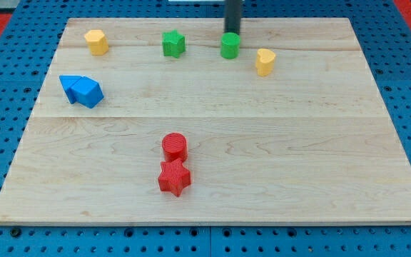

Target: Move the heart to the right below the green star

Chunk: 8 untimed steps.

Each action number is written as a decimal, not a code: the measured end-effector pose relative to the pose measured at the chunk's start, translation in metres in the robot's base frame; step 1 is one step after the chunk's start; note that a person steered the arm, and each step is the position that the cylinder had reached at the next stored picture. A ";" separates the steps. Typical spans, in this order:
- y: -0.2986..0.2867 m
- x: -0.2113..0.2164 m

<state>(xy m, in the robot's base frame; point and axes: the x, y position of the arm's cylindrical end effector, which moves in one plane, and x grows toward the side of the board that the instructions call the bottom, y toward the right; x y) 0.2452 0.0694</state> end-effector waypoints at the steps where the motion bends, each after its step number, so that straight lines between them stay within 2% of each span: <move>1: 0.010 -0.015; 2: 0.065 0.024; 3: 0.054 0.066; 4: 0.003 0.066; 5: -0.009 0.070; 6: 0.065 0.103; 8: -0.030 0.089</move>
<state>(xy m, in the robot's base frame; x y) 0.3345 0.0397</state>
